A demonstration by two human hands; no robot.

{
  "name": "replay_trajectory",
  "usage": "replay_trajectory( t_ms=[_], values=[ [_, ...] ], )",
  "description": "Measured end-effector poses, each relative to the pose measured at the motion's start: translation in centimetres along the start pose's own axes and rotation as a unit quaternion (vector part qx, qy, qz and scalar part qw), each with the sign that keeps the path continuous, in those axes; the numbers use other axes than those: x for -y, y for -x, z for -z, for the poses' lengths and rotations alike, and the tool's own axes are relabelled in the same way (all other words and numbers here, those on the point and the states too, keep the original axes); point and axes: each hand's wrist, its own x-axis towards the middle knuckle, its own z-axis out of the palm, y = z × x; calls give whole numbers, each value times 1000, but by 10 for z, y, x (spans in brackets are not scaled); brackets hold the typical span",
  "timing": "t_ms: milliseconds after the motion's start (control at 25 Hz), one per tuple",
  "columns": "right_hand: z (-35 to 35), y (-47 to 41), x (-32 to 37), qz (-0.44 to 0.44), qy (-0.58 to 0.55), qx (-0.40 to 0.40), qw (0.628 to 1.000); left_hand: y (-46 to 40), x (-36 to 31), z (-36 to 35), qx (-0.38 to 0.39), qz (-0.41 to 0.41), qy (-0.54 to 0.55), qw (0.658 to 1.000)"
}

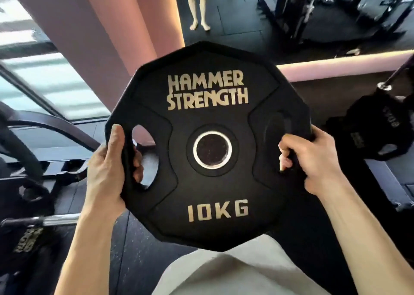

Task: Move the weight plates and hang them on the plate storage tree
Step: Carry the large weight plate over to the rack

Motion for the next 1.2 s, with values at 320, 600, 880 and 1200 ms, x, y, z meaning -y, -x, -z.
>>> replay_trajectory(
  t_ms=[320,600,880,1200],
  values=[
    [-43,-192,22,3,-3,-85,996,-211,-21,-127,74,-9,-17,997],
    [-30,-319,70,-5,-27,-190,981,-341,-53,-270,165,-6,-42,985],
    [8,-363,89,-25,-86,-400,912,-428,-65,-438,388,10,-121,914],
    [6,-383,84,-22,-155,-608,778,-464,-59,-602,589,12,-175,789]
  ],
)
